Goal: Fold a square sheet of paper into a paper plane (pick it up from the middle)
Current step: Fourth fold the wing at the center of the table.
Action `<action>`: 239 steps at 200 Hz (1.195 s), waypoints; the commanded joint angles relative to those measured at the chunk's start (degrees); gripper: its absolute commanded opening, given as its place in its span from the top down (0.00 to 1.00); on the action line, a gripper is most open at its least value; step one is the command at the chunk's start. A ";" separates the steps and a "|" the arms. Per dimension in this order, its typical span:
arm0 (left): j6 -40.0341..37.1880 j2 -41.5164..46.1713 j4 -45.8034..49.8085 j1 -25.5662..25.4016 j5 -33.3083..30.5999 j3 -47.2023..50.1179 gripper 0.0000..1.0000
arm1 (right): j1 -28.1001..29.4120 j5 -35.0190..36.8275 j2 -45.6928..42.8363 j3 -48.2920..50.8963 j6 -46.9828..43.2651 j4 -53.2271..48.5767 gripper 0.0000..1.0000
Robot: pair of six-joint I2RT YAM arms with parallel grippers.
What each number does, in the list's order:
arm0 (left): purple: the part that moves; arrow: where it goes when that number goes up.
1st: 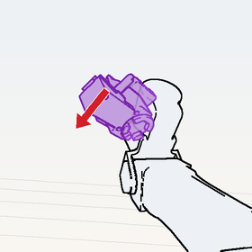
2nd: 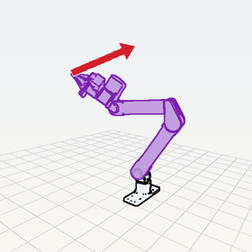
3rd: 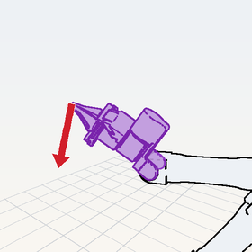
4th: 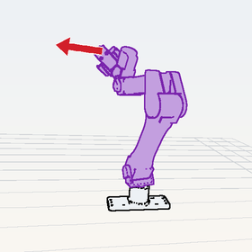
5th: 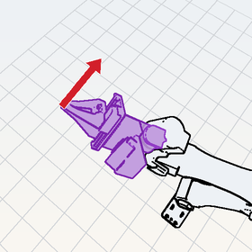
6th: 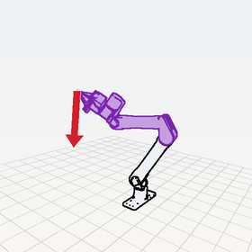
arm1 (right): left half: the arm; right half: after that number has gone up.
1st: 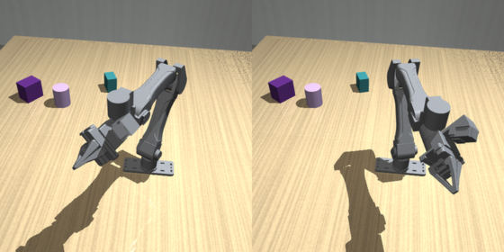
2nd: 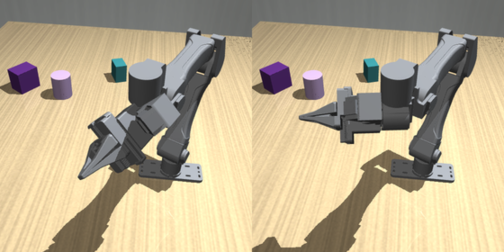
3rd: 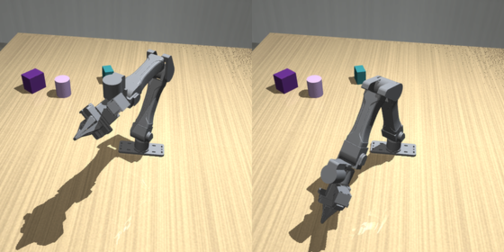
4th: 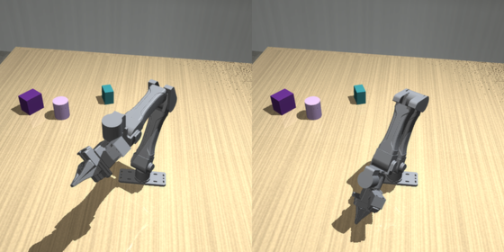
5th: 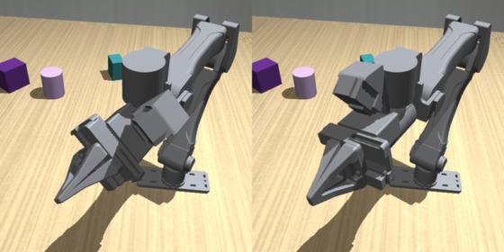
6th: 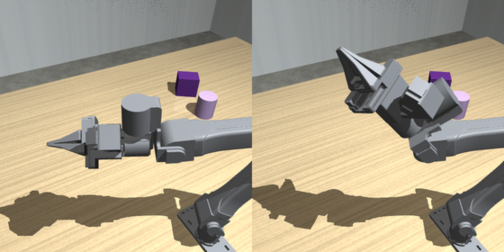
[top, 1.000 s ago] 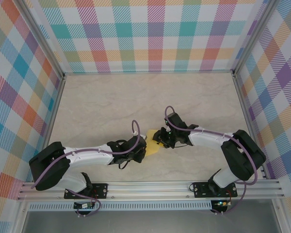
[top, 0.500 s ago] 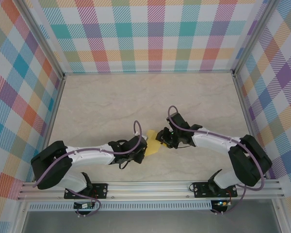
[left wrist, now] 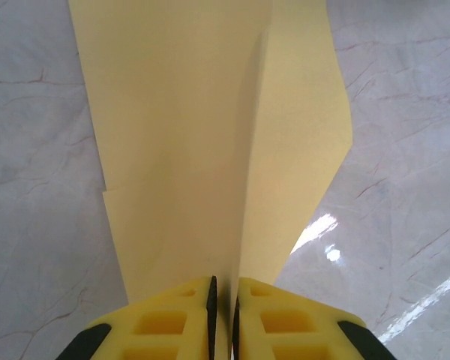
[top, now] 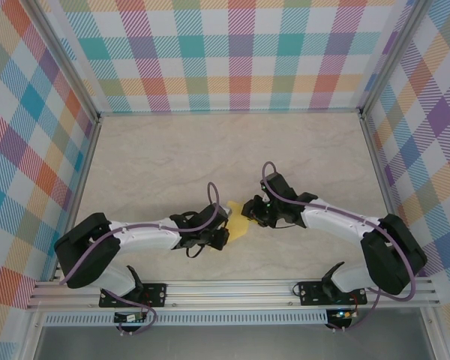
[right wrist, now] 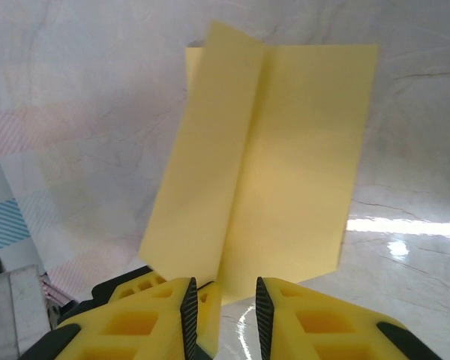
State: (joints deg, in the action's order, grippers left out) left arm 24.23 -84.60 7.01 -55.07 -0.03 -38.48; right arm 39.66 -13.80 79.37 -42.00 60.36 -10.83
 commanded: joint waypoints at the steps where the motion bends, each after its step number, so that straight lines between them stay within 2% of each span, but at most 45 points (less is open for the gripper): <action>1: 1.52 -0.15 -1.86 2.04 4.73 -0.43 0.85 | 0.76 -3.07 2.01 -0.66 -1.57 3.70 0.72; 43: 2.39 -0.92 -3.62 5.63 10.75 0.40 0.84 | 1.55 -5.37 5.26 -1.00 0.40 8.64 0.75; 100: 2.96 -0.75 -5.16 7.46 13.19 1.99 0.84 | 2.12 -4.73 9.52 -2.75 2.57 11.20 0.79; 147: 3.45 -0.83 -6.15 7.85 13.46 2.80 0.84 | 2.42 -7.36 13.25 -4.83 2.81 13.84 0.79; 194: 3.43 -1.27 -6.17 8.28 13.68 2.62 0.83 | 2.53 -6.30 15.49 -5.99 2.92 12.90 0.79; 239: 2.85 1.79 -3.51 8.30 11.38 3.21 0.73 | 2.53 -3.22 16.05 -6.52 3.19 9.58 0.79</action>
State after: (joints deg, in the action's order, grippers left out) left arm 27.57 -85.17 1.52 -47.42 12.56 -36.75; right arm 41.80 -18.55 94.89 -46.63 62.83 0.54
